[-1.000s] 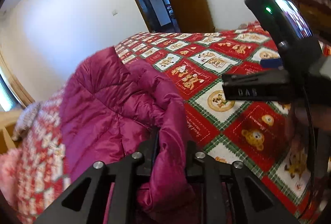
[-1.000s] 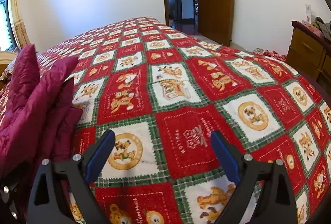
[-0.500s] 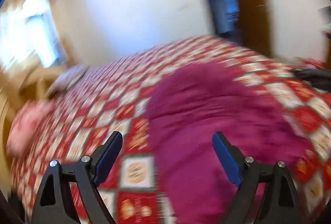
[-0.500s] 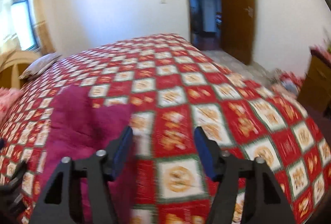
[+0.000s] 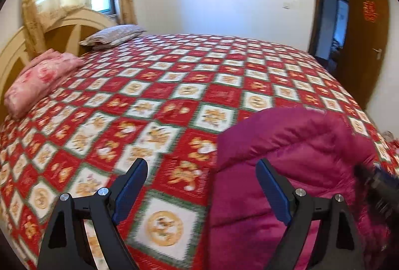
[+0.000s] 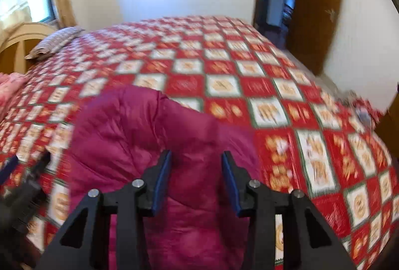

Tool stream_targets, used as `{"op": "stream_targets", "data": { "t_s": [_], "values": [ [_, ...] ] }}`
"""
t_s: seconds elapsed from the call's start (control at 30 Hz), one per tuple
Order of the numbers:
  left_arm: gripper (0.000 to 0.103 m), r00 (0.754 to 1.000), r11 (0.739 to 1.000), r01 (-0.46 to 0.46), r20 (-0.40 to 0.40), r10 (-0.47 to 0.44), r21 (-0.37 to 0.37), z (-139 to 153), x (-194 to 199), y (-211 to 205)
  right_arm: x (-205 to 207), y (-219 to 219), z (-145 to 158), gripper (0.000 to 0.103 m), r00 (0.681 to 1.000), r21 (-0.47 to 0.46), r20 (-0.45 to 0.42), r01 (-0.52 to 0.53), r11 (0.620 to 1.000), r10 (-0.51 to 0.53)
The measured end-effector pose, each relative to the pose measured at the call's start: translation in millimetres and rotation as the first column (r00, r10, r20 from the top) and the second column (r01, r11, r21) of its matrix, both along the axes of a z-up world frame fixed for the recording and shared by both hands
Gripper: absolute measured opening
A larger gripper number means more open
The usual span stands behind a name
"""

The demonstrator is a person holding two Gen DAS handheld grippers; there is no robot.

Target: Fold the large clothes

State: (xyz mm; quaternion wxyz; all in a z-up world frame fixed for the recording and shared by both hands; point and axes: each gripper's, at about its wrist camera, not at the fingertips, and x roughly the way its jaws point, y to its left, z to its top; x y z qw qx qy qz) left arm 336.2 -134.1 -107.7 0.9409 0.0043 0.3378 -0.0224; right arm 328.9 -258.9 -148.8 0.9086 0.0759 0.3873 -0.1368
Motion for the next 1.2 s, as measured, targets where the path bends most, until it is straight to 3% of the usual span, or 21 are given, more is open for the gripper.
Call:
{"op": "stream_targets", "data": {
  "t_s": [0.13,0.23,0.33,0.43,0.53,0.6,0.67,0.77,0.9,1.1,1.2],
  "values": [
    [0.089,0.995,0.994,0.1,-0.009,-0.1,0.051,-13,3,-42,-28,-33,-41,0.044,0.998,0.085,-0.009,0.059,0.995,-0.059],
    [0.089,0.981,0.964,0.193,-0.038,-0.189,0.185,-34,-2,-83,-44,-47,-54,0.044,0.996,0.13,0.005,0.088,0.988,-0.089],
    [0.089,0.98,0.938,0.192,-0.002,-0.2,0.288,-43,-10,-98,-45,-51,-47,0.044,0.995,0.155,-0.005,0.095,0.983,-0.095],
    [0.089,0.982,0.943,0.184,-0.009,-0.189,0.278,-42,-6,-91,-49,-46,-8,0.039,0.991,0.121,0.088,0.085,0.989,-0.096],
    [0.089,0.99,0.956,0.142,-0.017,-0.143,0.257,-34,-2,-82,-39,-41,6,0.038,0.989,0.113,0.13,0.055,0.992,-0.069],
    [0.089,0.989,0.961,0.143,0.004,-0.148,0.237,-28,-3,-82,-26,-41,-9,0.035,0.993,0.141,0.11,0.031,0.99,-0.047],
    [0.089,0.986,0.952,0.159,0.011,-0.168,0.263,-28,-3,-88,-20,-41,-34,0.03,0.996,0.154,0.069,0.043,0.987,-0.054],
    [0.09,0.983,0.943,0.182,-0.025,-0.182,0.28,-46,4,-95,-29,-51,-58,0.029,0.993,0.219,0.094,0.051,0.974,-0.073],
    [0.094,0.986,0.944,0.165,-0.019,-0.167,0.284,-60,6,-96,-32,-52,-63,0.029,0.991,0.229,0.114,0.045,0.972,-0.073],
    [0.1,0.989,0.969,0.15,-0.04,-0.145,0.199,-71,13,-81,-32,-47,-72,0.029,0.991,0.231,0.119,0.031,0.972,-0.06],
    [0.1,0.989,0.965,0.149,-0.048,-0.142,0.214,-74,14,-84,-30,-49,-76,0.029,0.991,0.241,0.116,0.032,0.97,-0.062]
  ]
}}
